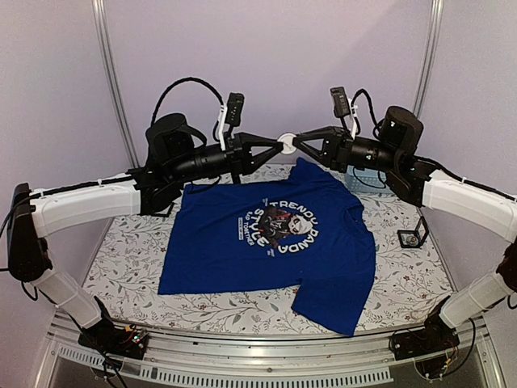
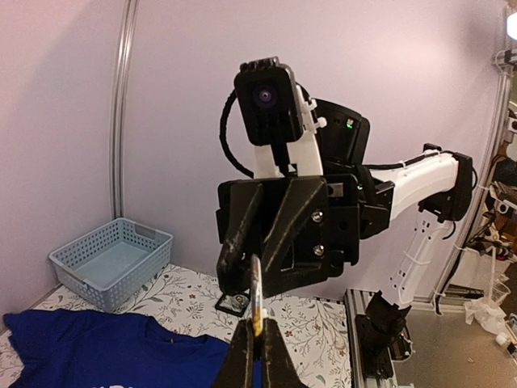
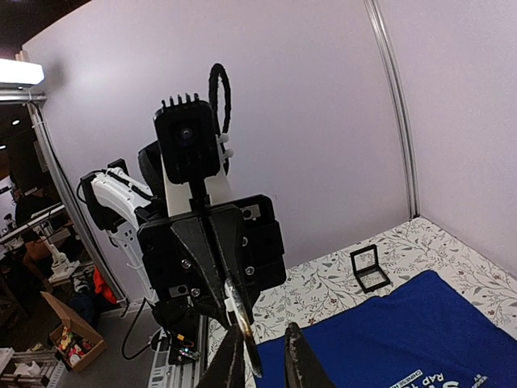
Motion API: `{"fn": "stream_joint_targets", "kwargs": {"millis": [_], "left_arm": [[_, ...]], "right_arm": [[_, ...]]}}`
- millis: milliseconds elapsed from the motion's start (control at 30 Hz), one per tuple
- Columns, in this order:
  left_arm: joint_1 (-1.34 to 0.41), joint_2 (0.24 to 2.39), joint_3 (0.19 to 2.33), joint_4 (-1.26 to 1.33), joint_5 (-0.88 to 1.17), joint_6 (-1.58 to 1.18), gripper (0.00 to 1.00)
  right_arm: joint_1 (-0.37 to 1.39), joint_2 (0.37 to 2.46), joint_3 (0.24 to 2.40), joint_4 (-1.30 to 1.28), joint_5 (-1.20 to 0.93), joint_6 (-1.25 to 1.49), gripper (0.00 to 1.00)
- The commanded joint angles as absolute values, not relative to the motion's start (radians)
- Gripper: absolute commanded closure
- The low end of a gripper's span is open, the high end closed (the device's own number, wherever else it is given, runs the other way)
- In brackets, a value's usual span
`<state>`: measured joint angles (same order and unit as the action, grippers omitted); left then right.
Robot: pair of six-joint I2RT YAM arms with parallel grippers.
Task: Pin the brooch onto the clothing
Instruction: Pass from the left arm to the right, then pass from the right arm to the left
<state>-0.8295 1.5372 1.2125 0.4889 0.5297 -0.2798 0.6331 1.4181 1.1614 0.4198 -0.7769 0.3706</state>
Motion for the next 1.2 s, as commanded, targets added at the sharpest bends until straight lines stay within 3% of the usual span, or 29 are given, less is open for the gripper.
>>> {"fn": "stream_joint_targets", "kwargs": {"millis": [0, 100, 200, 367, 400, 467, 500, 600, 733, 800, 900, 967, 1167], "left_arm": [[-0.843, 1.513, 1.205, 0.515, 0.524, -0.270, 1.00], [-0.843, 1.513, 1.205, 0.518, 0.522, -0.268, 1.00], [-0.842, 1.517, 1.204, 0.517, 0.522, -0.268, 1.00], [-0.843, 1.513, 1.203, 0.494, 0.529, -0.254, 1.00], [-0.841, 1.507, 1.203, 0.471, 0.532, -0.238, 0.90], [-0.837, 1.491, 1.211, 0.385, 0.542, -0.185, 0.49], [-0.835, 1.483, 1.220, 0.329, 0.548, -0.149, 0.35], [-0.822, 1.459, 1.252, 0.135, 0.554, -0.042, 0.23], [-0.819, 1.457, 1.302, -0.063, 0.574, 0.066, 0.24], [-0.820, 1.472, 1.326, -0.138, 0.595, 0.104, 0.31], [-0.819, 1.499, 1.363, -0.187, 0.589, 0.112, 0.50], [-0.820, 1.511, 1.374, -0.184, 0.606, 0.102, 0.57], [-0.829, 1.539, 1.406, -0.153, 0.657, 0.082, 0.57]], "right_arm": [[0.640, 1.433, 1.154, 0.436, -0.802, 0.379, 0.87], [0.641, 1.442, 1.155, 0.436, -0.820, 0.379, 0.87], [0.641, 1.448, 1.155, 0.436, -0.825, 0.378, 0.99], [0.641, 1.427, 1.160, 0.400, -0.827, 0.349, 1.00], [0.641, 1.417, 1.170, 0.357, -0.825, 0.310, 1.00], [0.639, 1.394, 1.212, 0.197, -0.820, 0.203, 1.00], [0.637, 1.385, 1.238, 0.087, -0.819, 0.139, 1.00], [0.627, 1.375, 1.349, -0.293, -0.795, -0.157, 1.00], [0.630, 1.443, 1.525, -0.717, -0.767, -0.445, 1.00], [0.640, 1.481, 1.590, -0.828, -0.762, -0.527, 1.00], [0.672, 1.499, 1.636, -0.876, -0.712, -0.565, 1.00], [0.688, 1.499, 1.649, -0.876, -0.690, -0.578, 1.00], [0.721, 1.506, 1.673, -0.851, -0.641, -0.578, 1.00]]}}
